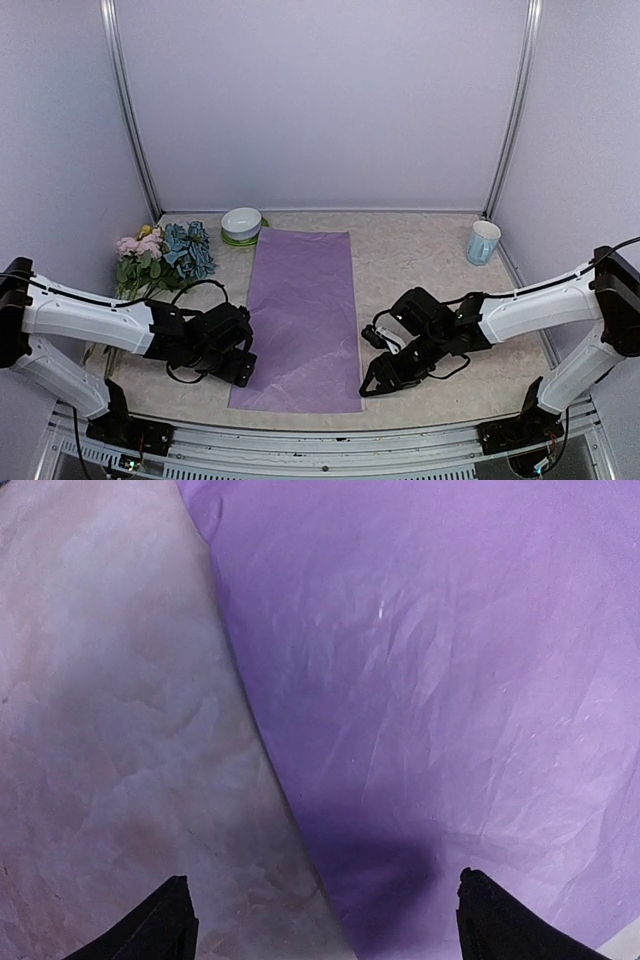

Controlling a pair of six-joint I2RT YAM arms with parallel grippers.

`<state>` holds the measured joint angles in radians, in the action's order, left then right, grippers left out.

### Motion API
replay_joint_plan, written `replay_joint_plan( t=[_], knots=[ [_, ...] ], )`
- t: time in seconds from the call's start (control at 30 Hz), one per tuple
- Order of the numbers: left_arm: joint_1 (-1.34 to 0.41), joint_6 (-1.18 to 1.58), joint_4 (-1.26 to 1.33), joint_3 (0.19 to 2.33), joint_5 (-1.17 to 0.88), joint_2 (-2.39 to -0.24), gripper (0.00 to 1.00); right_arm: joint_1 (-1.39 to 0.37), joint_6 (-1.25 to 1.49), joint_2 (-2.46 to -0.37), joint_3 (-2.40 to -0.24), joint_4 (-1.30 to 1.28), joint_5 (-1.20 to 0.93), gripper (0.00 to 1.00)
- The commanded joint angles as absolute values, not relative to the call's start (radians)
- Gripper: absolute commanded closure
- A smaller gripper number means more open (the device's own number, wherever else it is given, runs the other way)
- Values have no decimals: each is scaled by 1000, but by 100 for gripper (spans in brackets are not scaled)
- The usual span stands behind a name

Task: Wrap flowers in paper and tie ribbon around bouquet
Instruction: Move the folded wrapping paper to the center of the board.

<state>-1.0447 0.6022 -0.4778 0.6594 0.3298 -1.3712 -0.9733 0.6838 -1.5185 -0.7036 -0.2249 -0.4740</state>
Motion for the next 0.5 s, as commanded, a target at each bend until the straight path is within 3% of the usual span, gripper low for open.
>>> replay_joint_plan(
  t=[0.0,0.23,0.47],
  knots=[
    [-1046,633,-412,619,266,-1417,13,-976,773,-1494,-634,-113,-482,42],
    [-1046,614,-312,590,202,-1481,13,-973,792,-1700,-709,117,-567,37],
    [-1043,603,-244,569,173,-1511,14,-973,787,-1727,-756,257,-624,37]
  ],
)
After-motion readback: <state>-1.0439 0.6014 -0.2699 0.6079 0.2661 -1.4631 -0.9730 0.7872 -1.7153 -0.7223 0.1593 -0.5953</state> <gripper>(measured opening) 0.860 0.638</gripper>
